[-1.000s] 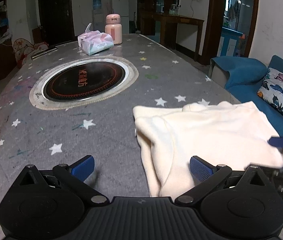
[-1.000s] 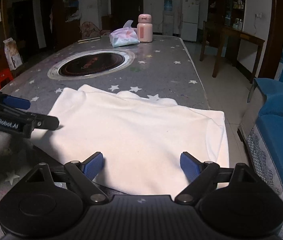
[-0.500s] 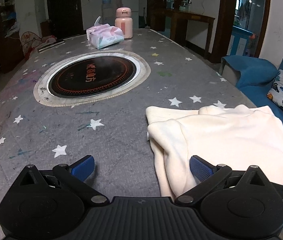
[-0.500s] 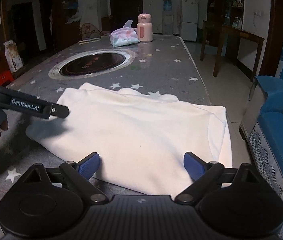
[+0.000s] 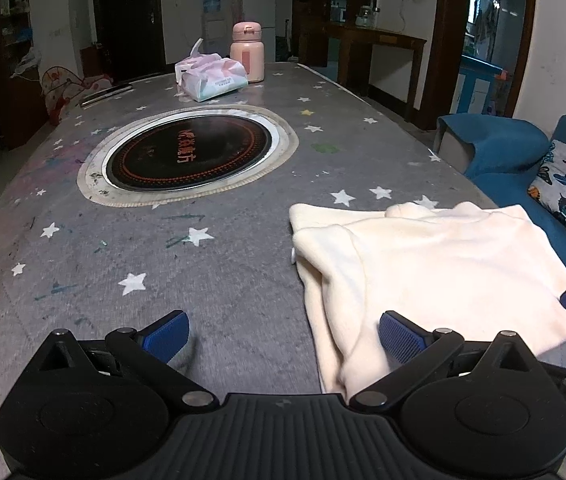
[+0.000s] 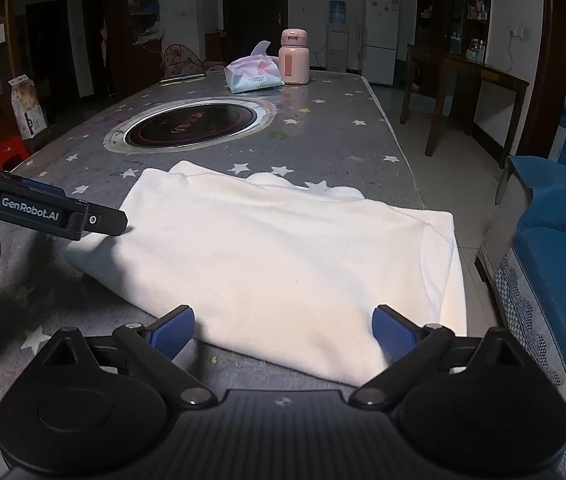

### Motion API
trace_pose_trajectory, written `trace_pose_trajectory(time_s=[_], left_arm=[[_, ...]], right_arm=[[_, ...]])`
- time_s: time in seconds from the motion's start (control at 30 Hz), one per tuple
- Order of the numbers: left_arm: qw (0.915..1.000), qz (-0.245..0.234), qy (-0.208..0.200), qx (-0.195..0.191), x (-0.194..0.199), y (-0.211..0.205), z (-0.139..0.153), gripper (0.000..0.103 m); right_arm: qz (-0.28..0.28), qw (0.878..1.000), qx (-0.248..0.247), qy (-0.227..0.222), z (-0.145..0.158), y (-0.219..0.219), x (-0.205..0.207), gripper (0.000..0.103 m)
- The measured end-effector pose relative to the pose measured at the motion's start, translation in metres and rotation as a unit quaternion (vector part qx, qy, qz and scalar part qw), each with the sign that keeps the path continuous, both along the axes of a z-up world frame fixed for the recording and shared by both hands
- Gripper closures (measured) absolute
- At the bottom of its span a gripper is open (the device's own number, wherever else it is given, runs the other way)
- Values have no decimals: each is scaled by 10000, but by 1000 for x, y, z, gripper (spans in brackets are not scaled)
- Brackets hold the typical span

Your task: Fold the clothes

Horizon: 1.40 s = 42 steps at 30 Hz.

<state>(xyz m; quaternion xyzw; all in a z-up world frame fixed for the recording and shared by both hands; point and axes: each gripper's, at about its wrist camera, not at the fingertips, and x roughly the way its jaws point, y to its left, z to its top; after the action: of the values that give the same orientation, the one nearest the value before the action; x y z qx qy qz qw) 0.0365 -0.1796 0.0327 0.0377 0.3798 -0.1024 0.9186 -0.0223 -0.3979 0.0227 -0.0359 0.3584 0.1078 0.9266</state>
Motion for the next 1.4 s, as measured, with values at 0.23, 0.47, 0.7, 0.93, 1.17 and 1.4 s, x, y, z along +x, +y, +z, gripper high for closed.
trace_pose_trajectory(time_s=[0.23,0.47,0.7,0.93,1.17,1.4], left_arm=[[9997,222,81,61,20,1,-7,0],[9986,442,273,-58,29,15,-15,0],[9990,435,60,99,42,2,-8,1],[9985,518,131,127,42,11,-18,0],[9990,376,7,257,32,8,-10,0],[9986,480,107,173,34,11,-10,0]], right_arm=[[-36,10000,60,4,-1,2,1,4],[-12,10000,42,50,-6,3,3,0],[-13,10000,79,36,-8,2,3,0],[8,9999,155,42,-7,-1,3,0],[1,9998,187,28,-8,-3,3,0],[2,9998,203,20,-6,-4,2,0]])
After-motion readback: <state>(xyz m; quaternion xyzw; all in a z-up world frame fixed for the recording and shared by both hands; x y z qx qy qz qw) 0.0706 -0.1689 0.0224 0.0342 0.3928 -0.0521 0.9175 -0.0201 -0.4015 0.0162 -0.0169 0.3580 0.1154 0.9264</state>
